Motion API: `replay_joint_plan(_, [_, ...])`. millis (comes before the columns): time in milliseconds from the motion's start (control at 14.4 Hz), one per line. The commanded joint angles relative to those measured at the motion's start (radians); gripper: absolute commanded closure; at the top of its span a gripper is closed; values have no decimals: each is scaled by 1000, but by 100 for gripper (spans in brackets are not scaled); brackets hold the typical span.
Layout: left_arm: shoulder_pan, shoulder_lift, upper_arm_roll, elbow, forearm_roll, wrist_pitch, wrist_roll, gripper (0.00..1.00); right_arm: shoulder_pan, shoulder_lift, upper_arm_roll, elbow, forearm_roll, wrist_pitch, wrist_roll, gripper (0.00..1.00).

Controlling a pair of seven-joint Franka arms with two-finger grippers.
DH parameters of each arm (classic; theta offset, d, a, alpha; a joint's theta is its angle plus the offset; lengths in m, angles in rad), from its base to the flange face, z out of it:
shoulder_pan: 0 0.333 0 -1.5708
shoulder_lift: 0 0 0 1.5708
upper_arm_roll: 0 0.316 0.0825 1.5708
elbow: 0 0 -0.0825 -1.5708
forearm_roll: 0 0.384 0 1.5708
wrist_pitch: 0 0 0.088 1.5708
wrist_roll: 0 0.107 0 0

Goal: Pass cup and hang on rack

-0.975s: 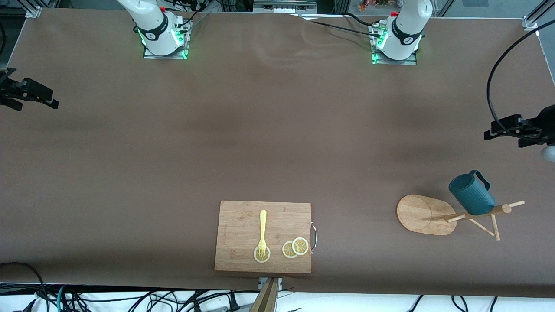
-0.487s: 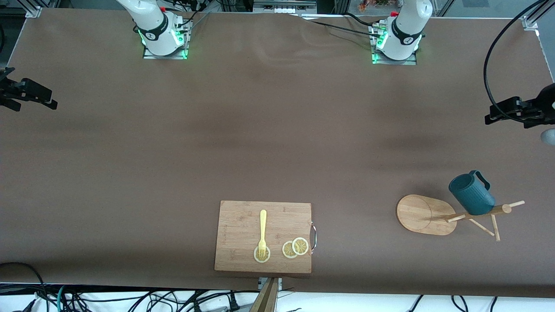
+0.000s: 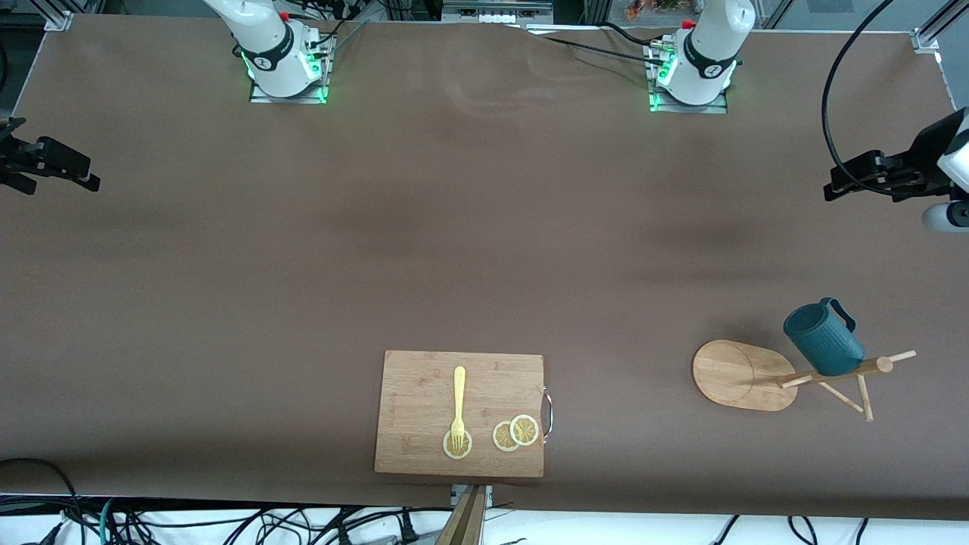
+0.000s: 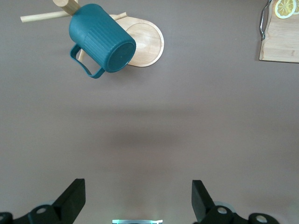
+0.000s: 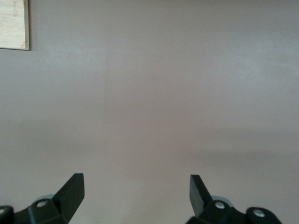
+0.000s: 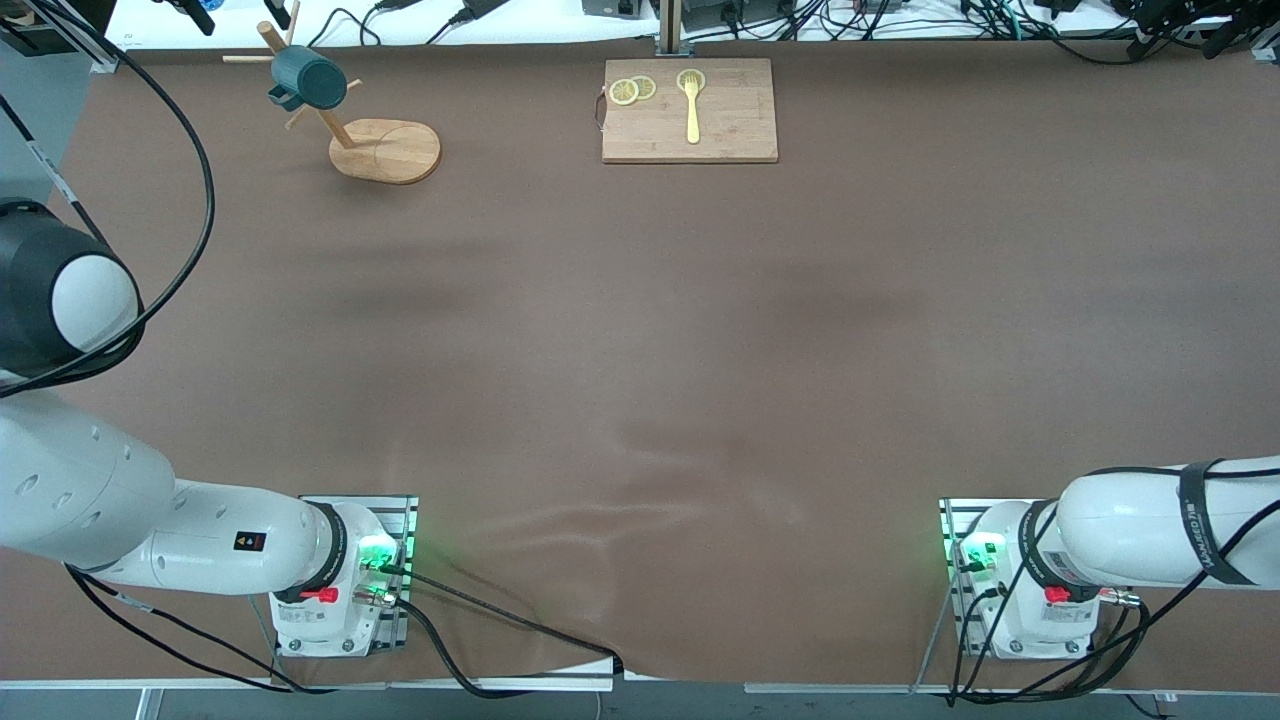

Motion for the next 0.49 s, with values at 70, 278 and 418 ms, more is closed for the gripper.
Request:
replay_joint_plan(70, [-11, -24, -3, -37, 35, 28, -10, 0, 2, 6, 0, 19, -9, -3, 3, 0])
replay_joint_plan(278, [-13, -3, -4, -20, 36, 20, -12, 0, 2, 6, 0, 19, -9, -3, 4, 0])
replay_joint_plan(418, [-16, 0, -6, -19, 36, 21, -15, 0, 2, 6, 0, 18, -8, -1, 4, 0])
